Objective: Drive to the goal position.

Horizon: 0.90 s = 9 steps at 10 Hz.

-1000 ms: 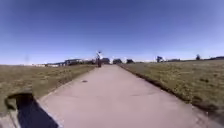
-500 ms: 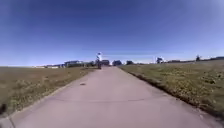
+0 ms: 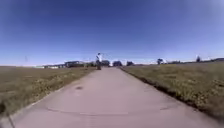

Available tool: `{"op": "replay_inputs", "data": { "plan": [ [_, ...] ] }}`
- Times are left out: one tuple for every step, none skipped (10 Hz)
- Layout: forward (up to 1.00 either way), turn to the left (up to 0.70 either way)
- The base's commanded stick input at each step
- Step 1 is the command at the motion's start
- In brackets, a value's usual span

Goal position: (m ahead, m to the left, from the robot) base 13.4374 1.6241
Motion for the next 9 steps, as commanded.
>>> {"op": "replay_inputs", "data": {
  "plan": [
    [1.00, 0.25],
    [1.00, 0.17],
    [1.00, 0.08],
    [1.00, 0.00],
    [1.00, 0.00],
    [1.00, 0.00],
    [1.00, 0.00],
    [1.00, 0.00],
    [1.00, 0.00]
  ]
}}
